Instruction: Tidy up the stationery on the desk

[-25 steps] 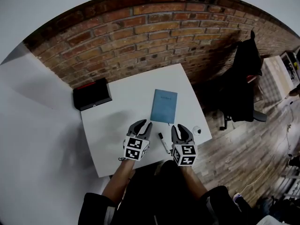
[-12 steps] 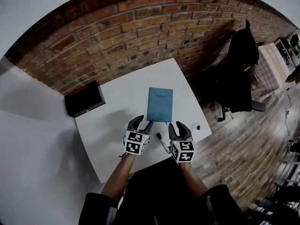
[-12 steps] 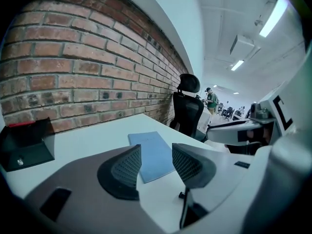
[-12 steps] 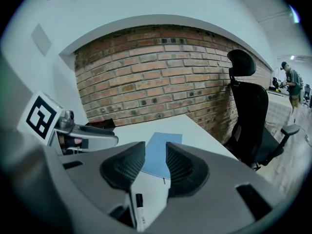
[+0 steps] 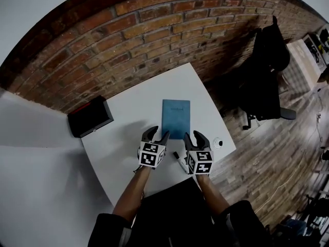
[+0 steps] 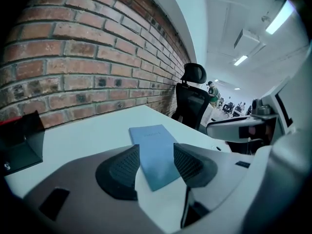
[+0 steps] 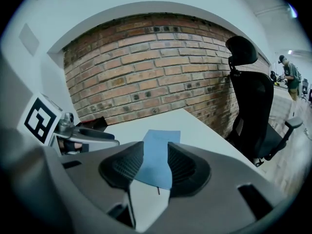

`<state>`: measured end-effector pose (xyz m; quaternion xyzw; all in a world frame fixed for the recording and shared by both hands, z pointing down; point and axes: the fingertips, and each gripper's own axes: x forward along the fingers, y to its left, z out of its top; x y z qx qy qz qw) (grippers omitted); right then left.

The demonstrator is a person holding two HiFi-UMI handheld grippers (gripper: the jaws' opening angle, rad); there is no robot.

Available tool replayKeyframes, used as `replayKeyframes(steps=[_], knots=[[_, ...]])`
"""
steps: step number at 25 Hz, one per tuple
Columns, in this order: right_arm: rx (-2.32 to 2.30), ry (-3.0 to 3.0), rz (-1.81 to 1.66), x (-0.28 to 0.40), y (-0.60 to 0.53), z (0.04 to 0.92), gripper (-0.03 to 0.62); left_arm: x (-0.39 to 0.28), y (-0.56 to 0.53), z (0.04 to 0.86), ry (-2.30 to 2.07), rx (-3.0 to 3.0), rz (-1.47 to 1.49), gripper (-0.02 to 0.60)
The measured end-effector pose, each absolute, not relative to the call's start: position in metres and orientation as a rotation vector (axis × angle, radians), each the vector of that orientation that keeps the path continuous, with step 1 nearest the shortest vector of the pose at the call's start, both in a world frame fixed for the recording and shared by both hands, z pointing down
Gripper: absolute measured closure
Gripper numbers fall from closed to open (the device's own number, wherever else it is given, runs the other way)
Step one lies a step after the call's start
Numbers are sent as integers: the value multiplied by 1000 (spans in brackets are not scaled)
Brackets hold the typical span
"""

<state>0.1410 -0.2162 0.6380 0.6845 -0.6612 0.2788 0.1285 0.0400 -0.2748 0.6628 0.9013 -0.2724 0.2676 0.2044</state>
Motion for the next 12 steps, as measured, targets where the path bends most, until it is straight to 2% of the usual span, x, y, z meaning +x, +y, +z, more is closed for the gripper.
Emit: replayKeyframes(steps=[12], knots=[[1934,-1883,910,157,-249,684,442,63,-299,705,-742,2445,821,365]])
